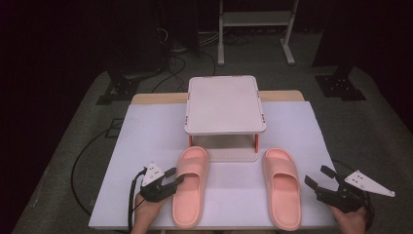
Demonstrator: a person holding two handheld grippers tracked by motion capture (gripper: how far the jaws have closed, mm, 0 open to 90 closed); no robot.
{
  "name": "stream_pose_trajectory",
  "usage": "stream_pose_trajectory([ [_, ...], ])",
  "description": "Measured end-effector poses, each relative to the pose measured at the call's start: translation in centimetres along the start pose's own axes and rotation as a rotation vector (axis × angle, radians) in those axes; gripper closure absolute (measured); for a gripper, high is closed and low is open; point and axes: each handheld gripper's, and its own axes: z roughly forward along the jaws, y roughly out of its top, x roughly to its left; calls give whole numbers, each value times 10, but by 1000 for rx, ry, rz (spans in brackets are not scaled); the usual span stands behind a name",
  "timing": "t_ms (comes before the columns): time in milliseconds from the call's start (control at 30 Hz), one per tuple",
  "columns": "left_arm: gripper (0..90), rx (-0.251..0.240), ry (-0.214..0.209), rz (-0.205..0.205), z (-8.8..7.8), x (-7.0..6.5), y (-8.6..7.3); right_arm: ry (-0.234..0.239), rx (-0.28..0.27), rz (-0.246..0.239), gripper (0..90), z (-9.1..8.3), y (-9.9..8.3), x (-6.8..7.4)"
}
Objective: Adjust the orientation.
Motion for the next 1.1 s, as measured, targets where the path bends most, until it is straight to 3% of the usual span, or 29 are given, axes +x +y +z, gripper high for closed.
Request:
stream_pose_trajectory([
  [300, 590, 0, 8, 0, -2, 0, 0, 65, 18, -28, 204, 10, 2, 17],
  [467, 590, -9, 0, -21, -2, 0, -1, 84, 48, -49, 205, 19, 1, 26],
  [633, 596, -14, 3, -24, -2, 0, -1, 73, 85, -60, 213, 28, -2, 30],
  [767, 613, -11, 2, -24, -2, 1, -1, 63, 105, -35, 234, 34, -4, 29],
  [1100, 623, -18, -6, -33, -2, -1, -1, 3, 163, -24, 413, 43, -8, 27],
])
